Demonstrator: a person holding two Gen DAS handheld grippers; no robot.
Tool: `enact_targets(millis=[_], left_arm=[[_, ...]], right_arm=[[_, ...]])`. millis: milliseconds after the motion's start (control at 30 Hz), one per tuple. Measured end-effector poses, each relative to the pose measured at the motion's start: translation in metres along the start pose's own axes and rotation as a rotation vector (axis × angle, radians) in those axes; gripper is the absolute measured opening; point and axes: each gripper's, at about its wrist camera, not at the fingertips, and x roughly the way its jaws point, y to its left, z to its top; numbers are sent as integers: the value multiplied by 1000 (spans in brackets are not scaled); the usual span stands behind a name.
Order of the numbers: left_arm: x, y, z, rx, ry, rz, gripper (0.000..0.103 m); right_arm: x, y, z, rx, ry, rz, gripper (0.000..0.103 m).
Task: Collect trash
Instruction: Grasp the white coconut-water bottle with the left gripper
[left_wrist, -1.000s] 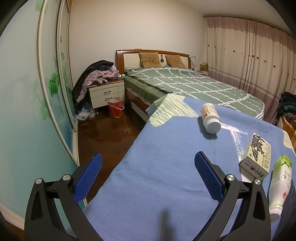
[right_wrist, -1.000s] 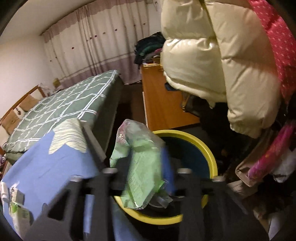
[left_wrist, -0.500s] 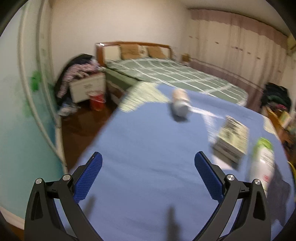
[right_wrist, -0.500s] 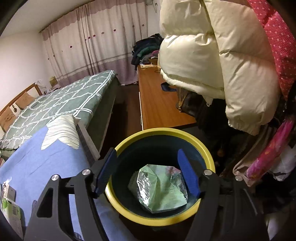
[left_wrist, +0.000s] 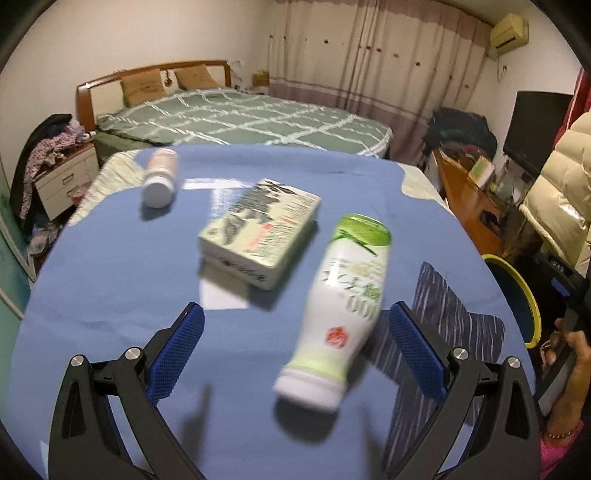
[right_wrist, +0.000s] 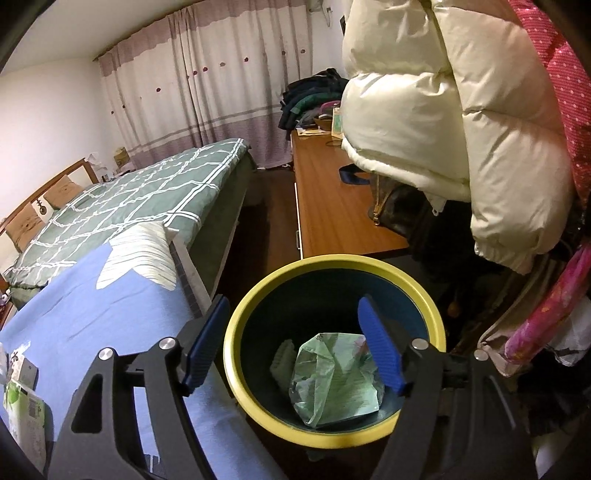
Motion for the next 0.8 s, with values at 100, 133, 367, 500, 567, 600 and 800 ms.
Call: enact_targets(millis=[100,133,367,500,567,600,800], left_arm=[[16,-12,5,7,43,-19,98],[21,-15,7,15,57,-26,98],[48,-36,22,58,126,-54,90],[62,-43,25,71,163,-53,79],[67,-46,27,80,168,-43,76],[69,-46,28,83,171,-40,72],[80,-51,31,100,186,-38,59]], right_arm=[[0,3,-1,-10,3,8,69],[0,3,-1,-13,4,11,69],[-2,4,0,-10,8,34,70],[-2,4,-1,-8,9,42,71],[-2,5,-1,-14,12,47,71],[-2,6,-1,-16,13,49,71],[-2,6,-1,-16,17,61,71]])
